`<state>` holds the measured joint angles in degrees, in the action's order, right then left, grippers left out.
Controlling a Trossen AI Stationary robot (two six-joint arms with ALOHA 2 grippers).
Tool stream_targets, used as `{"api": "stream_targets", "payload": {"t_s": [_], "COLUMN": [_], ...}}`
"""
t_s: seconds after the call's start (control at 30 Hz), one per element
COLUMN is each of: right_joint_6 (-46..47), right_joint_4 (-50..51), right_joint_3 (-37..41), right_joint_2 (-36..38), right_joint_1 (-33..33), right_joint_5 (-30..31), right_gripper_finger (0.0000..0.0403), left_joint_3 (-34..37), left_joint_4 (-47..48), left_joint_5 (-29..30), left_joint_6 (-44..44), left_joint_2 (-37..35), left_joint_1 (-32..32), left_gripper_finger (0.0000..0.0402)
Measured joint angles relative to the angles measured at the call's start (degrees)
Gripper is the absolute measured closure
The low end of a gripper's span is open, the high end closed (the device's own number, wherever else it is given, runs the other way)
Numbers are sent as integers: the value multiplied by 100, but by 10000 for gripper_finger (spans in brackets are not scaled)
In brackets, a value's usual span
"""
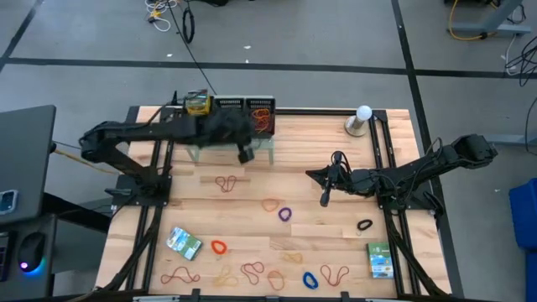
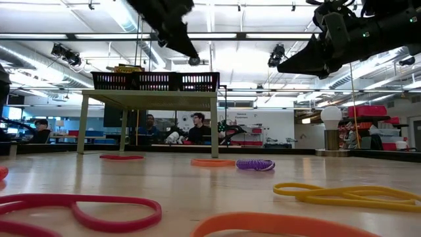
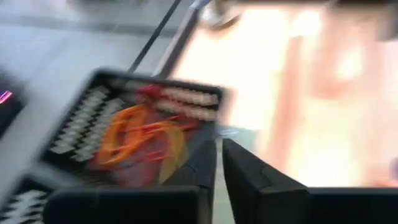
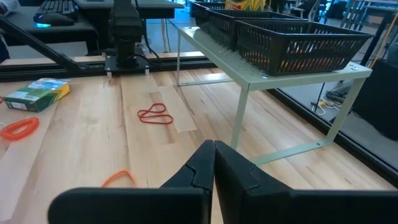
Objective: Pick & Place Office Desk Supplies
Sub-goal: Put the yellow rubber band into the right black bin on the shelf
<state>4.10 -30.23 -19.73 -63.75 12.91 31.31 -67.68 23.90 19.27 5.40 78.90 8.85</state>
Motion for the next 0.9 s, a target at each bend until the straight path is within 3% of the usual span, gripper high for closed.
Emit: {"api": "stream_targets", "payload": {"t_s": [0.2,0.4,0.57,0.7,0.9], "right_joint_6": [12,157,395,713,1761], "right_joint_4": [1,1,14,427,1722], "right_joint_3": [0,0,0,-79,-601], "right_joint_2": [0,0,0,0,-445], "right_joint_1": [0,-2,0,4,397], "right_joint_5": [0,-2,-13,-48,-56], "right_gripper_finger": [382,382,382,382,382], "left_joint_3": [1857,3451,4508,5035,5197], "left_joint_4": [-2478,-5468,-7253,-8022,-8083], "left_joint_5": [-147,-134,271,480,624], "left_joint_6": [-108,-384,-694,-804,-865], "left_joint_2": [-582,-515,-365,-287,-287], "left_joint_1": [-817,-1390,-1578,-1603,-1599], "left_gripper_finger": [396,380,380,383,383]}}
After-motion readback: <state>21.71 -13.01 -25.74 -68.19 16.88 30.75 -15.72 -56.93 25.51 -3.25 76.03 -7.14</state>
